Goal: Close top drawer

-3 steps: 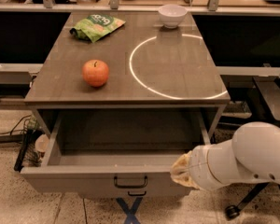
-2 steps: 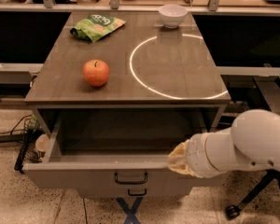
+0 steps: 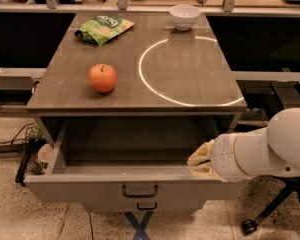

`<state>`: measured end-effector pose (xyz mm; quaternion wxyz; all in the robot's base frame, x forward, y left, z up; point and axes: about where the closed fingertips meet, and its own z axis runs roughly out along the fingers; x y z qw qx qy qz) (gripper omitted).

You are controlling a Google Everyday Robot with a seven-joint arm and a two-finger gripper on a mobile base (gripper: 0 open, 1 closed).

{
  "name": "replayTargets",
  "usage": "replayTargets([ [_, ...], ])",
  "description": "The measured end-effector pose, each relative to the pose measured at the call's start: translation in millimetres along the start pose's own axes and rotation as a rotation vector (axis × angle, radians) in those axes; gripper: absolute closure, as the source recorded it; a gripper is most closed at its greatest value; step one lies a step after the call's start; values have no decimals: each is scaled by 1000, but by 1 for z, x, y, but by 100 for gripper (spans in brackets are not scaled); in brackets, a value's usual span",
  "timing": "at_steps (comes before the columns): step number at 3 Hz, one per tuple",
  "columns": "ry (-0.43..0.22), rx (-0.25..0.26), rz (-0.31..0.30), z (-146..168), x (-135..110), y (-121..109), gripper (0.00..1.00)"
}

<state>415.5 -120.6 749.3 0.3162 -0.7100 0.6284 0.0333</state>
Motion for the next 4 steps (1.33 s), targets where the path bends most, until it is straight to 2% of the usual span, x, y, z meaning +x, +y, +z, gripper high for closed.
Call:
replayTargets([
  [1, 37, -31, 28, -12, 18, 28, 36],
  [2, 64, -62, 54, -17, 32, 51, 59],
  [3, 80, -89, 65, -19, 39, 68, 90],
  [4, 97, -123, 60, -9, 41, 81, 100],
])
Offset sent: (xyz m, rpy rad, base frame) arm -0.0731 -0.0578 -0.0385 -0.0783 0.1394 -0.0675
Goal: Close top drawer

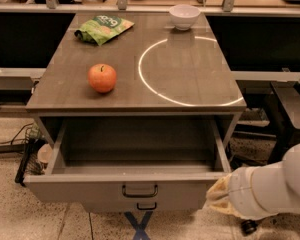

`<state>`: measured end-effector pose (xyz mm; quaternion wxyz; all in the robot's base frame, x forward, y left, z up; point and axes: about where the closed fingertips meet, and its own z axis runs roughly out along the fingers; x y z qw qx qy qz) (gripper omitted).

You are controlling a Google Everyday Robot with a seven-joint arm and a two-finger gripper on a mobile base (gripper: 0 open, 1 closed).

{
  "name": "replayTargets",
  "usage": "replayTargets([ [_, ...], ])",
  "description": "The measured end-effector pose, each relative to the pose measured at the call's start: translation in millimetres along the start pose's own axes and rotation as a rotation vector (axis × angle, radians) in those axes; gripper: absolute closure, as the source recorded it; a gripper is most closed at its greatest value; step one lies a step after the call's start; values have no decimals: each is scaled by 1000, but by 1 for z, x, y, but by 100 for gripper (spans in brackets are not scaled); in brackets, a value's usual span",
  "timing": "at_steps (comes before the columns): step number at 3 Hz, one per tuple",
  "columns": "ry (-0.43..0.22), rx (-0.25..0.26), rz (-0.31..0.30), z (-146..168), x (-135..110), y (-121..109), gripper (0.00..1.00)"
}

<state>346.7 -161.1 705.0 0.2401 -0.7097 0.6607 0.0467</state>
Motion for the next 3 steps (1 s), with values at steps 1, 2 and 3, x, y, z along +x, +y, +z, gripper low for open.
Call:
replayTargets([
  [1, 12, -25, -15, 24, -5, 2, 100],
  [2, 26, -41, -17, 47, -5, -1, 100],
  [3, 34, -38, -19, 66, -8, -12, 100],
])
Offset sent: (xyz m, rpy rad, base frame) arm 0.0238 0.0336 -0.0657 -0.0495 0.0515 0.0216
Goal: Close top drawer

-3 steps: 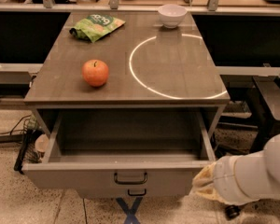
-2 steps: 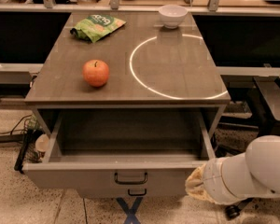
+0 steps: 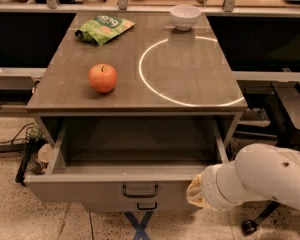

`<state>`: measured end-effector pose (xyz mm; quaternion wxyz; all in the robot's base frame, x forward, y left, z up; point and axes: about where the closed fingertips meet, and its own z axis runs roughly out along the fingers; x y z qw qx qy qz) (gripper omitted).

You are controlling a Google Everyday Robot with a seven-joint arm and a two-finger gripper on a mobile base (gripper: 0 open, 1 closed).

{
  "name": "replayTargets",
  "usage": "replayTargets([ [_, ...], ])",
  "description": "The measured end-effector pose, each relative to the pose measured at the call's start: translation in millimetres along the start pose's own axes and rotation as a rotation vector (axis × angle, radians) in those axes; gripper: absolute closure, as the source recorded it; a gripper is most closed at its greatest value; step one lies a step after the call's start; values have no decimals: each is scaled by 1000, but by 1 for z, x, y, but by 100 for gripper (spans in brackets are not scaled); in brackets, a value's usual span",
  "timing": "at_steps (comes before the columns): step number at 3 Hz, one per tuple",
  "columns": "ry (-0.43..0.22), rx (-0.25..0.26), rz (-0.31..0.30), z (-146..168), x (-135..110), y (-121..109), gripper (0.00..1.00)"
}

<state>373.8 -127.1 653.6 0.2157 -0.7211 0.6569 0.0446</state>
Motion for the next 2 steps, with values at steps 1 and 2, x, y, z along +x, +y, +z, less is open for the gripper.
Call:
replayTargets([
  [1, 3, 4, 10, 23, 1, -15, 100],
  [2, -1, 12, 22, 32, 3, -24, 100],
])
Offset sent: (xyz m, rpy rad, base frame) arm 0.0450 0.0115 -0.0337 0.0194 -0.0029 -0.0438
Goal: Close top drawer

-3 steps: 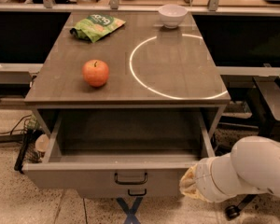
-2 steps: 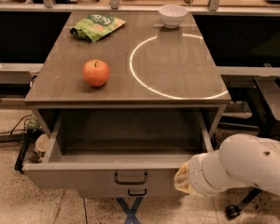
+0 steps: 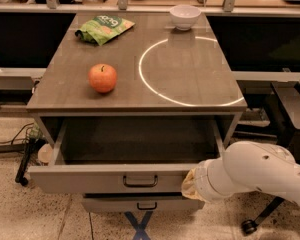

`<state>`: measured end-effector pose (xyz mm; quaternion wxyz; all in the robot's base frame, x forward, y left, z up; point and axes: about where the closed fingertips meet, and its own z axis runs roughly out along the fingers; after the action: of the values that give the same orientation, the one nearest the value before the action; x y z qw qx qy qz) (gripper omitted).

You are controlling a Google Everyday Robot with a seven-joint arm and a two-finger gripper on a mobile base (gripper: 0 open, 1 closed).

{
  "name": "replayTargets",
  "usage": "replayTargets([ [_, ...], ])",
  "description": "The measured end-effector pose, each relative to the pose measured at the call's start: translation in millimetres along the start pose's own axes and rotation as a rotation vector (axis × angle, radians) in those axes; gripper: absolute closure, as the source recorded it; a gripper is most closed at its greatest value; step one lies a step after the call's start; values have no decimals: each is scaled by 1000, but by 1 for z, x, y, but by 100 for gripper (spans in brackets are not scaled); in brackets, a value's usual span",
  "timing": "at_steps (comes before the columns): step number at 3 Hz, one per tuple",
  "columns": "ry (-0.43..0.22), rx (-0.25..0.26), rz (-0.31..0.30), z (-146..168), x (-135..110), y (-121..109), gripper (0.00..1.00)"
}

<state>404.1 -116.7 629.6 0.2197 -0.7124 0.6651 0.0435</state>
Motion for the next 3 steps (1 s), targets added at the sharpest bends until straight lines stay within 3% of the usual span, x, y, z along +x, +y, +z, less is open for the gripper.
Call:
replayTargets([
  [1, -7, 33, -3, -3, -2, -21, 100],
  [2, -9, 97, -28, -15, -12, -63, 100],
  [3, -6, 126, -43, -20, -17, -89, 100],
])
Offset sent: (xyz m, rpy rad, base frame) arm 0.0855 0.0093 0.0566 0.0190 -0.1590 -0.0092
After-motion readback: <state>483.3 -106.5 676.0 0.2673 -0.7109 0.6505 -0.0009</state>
